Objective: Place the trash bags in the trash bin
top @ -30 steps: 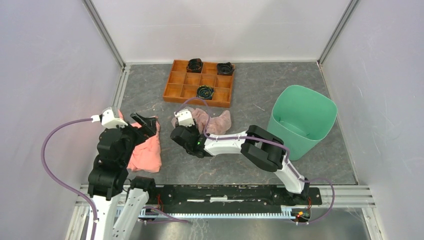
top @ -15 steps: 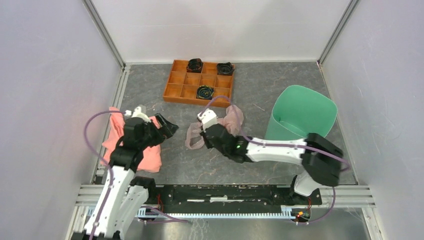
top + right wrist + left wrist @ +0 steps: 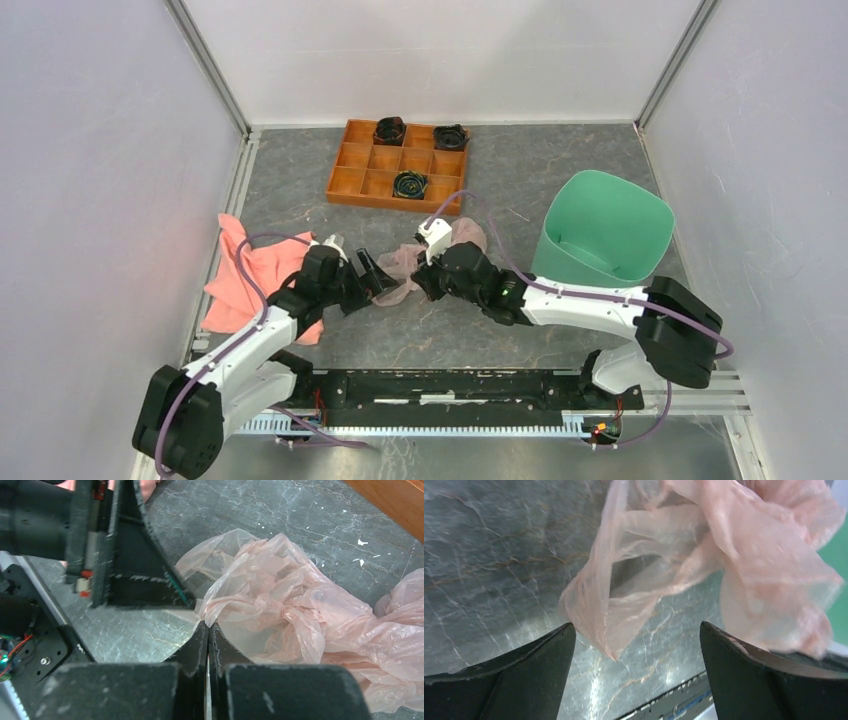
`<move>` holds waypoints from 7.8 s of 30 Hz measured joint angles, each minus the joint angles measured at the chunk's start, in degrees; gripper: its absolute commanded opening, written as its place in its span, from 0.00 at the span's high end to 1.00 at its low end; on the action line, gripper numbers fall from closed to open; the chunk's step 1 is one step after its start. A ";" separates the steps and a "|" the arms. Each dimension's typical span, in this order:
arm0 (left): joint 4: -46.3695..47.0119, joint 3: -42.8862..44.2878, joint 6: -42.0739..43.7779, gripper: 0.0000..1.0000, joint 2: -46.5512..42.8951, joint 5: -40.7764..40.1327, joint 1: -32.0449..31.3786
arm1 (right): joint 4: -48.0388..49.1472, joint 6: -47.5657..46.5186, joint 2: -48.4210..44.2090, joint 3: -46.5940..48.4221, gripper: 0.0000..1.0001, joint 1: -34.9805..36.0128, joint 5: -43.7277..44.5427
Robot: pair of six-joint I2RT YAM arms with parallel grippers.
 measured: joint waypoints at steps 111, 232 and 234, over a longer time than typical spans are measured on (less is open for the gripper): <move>-21.66 27.71 12.37 0.98 -29.86 -13.94 5.14 | -4.83 -14.99 -31.91 -0.55 1.00 0.13 1.57; 11.10 75.97 -9.05 0.98 11.30 7.43 -3.21 | -26.05 -26.86 -31.12 29.92 0.99 6.19 26.53; 11.69 75.97 -9.05 0.98 11.89 7.23 -5.20 | -27.54 -26.43 -28.35 31.32 0.99 6.19 23.71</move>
